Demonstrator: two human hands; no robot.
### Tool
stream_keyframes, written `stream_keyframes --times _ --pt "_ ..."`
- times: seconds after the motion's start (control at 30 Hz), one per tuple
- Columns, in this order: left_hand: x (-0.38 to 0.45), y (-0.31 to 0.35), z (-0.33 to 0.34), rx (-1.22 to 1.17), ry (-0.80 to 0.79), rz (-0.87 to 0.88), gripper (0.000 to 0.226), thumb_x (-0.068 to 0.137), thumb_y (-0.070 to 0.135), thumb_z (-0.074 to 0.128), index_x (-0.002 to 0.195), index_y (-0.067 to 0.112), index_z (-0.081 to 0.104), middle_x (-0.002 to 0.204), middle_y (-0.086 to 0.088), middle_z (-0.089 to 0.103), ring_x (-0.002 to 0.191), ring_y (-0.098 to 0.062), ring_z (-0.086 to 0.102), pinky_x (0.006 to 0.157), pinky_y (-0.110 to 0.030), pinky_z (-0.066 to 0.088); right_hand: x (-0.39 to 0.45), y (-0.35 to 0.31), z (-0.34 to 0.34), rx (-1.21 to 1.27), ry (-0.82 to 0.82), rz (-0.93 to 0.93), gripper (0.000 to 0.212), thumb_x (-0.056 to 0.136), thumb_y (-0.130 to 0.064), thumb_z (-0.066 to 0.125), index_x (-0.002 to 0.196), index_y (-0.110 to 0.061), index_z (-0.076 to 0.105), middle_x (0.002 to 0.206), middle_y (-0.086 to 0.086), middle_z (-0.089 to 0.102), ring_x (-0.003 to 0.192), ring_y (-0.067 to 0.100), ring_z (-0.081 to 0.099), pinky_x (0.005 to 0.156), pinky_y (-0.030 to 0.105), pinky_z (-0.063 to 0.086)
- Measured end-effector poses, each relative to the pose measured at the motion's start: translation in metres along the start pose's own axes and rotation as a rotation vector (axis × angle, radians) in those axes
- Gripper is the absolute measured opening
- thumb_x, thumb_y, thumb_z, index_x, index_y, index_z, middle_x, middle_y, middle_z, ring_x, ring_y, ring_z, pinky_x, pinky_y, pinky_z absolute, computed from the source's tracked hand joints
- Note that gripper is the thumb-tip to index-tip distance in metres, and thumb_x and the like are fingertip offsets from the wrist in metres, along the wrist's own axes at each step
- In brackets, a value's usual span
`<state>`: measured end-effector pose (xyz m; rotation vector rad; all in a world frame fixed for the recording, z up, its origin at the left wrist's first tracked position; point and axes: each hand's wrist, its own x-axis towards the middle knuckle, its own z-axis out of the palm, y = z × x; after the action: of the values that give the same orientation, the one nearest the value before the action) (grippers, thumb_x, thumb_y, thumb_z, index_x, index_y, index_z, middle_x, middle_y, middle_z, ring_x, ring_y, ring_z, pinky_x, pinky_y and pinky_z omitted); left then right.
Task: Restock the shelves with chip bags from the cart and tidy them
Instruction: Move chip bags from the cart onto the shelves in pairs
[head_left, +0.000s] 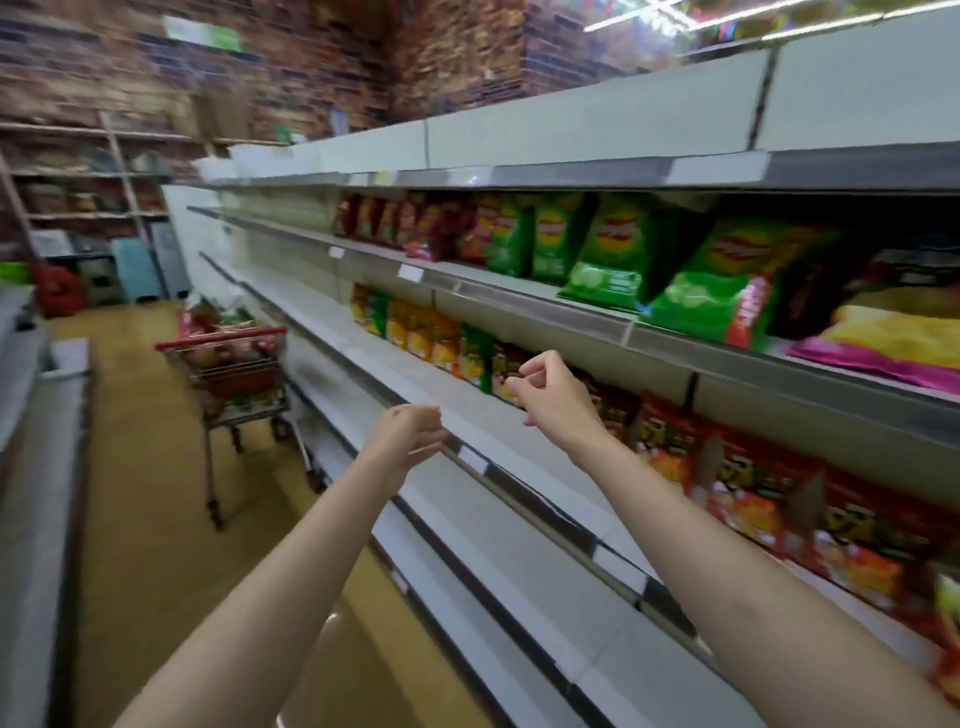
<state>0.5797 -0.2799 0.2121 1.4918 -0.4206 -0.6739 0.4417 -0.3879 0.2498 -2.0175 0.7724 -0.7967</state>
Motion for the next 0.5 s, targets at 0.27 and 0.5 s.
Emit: stream_keyframes --times 0.27,0.5 --pt "0.087 0.013 -0.151 -0.171 0.211 -0.042 0.024 0.099 0.015 0.049 0.118 0.001 0.056 0.114 -0.015 0.062 0.096 -0.023 0.063 0.083 -0.031 0.05 0.084 -0.047 0.156 0.065 -0.177 -0.029 0.021 0.094 -0.024 0.052 0.113 -0.017 0.048 0.09 0.001 0.058 0.087 0.019 0.059 0.081 0.039 0.052" --pt "0.139 0.019 -0.269 -0.238 0.384 -0.054 0.031 0.1 0.013 0.045 0.127 -0.002 0.053 0.116 -0.015 0.061 0.101 -0.024 0.061 0.086 -0.031 0.05 0.138 -0.088 0.295 0.07 -0.285 -0.063 0.021 0.096 -0.022 0.051 0.115 -0.015 0.048 0.087 0.0 0.056 0.082 0.017 0.06 0.076 0.038 0.051"
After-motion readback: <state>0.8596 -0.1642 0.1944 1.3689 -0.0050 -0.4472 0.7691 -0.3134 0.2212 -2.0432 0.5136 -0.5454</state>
